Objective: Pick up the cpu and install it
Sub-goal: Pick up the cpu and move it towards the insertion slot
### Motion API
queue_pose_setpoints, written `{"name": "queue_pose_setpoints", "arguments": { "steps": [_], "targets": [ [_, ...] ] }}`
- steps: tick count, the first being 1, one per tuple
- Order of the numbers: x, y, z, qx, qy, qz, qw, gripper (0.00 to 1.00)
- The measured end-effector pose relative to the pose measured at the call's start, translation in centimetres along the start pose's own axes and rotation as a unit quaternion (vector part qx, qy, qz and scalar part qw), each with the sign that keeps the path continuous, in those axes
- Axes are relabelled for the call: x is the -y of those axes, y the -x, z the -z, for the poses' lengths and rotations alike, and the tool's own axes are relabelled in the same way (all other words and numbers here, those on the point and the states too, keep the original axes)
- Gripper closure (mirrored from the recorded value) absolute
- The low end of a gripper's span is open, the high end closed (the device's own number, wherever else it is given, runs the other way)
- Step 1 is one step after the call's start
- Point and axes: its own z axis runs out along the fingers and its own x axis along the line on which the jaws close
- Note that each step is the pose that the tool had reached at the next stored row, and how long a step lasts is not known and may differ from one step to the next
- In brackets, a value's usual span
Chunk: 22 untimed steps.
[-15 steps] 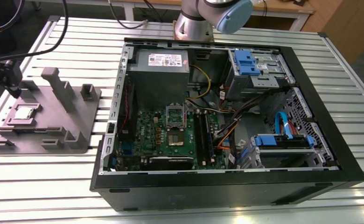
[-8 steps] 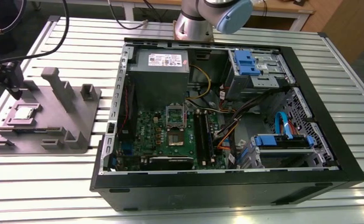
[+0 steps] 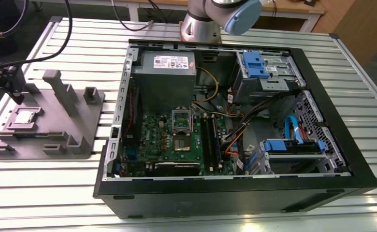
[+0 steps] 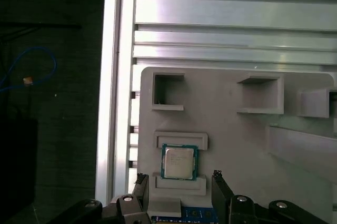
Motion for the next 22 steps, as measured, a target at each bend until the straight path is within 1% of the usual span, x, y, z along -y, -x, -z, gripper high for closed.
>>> {"name": "queue_pose_setpoints", "arguments": {
  "steps": [6,8,9,10,17,18,19,22],
  "targets": [
    [0.02,0.01,-0.66,0.0001,0.0,0.0,1.0,0.41],
    [0.06,0.02,-1.5,0.0001,0.0,-0.003,1.0,0.41],
    [0.06,0.02,-1.62,0.0001,0.0,-0.003,0.99999,0.41],
    [0.09,0.03,-2.2,0.0004,0.0002,-0.009,0.99995,0.41],
    [0.12,0.04,-3.06,0.0006,0.0002,-0.012,0.99993,0.41],
    [0.16,0.06,-4.03,0.0008,0.0002,-0.012,0.99993,0.41],
    [0.17,0.06,-4.23,0.0009,0.0002,-0.012,0.99993,0.41],
    [0.18,0.07,-4.51,0.0008,0.0002,-0.012,0.99993,0.41]
  ]
}}
